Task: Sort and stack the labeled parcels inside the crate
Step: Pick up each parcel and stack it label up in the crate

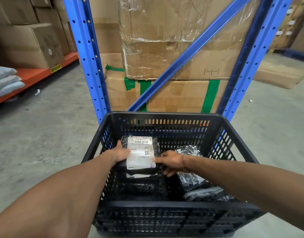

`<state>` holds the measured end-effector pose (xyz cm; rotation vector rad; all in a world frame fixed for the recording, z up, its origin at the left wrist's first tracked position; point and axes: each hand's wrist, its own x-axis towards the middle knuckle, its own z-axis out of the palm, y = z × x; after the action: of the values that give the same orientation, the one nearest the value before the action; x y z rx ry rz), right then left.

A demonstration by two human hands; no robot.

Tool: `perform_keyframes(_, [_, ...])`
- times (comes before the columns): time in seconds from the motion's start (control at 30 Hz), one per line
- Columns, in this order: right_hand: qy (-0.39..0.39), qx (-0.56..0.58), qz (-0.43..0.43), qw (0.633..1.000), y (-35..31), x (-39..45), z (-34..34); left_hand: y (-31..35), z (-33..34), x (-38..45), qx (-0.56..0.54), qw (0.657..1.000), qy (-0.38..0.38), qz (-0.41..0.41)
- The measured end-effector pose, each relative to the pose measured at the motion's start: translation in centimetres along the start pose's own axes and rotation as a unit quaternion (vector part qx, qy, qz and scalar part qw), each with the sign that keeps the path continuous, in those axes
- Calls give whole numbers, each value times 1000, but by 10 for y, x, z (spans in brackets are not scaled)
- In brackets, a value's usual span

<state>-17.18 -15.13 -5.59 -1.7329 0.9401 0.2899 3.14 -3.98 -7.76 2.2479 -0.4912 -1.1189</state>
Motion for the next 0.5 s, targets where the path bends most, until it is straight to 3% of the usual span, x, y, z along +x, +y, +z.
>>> perform_keyframes(0.13, [1, -17, -22, 1000, -5, -7, -21, 19, 6, -14, 126, 990, 51, 45])
perform_keyframes(0.3, [66, -15, -32, 997, -11, -19, -59, 63, 25, -40, 240, 943, 120, 196])
perform_keyframes(0.4, [144, -75, -3, 987, -3, -20, -77, 90, 50, -50, 130, 966, -7, 223])
perform_keyframes(0.5, [157, -132, 60, 977, 14, -26, -87, 108, 84, -67, 60, 970, -216, 91])
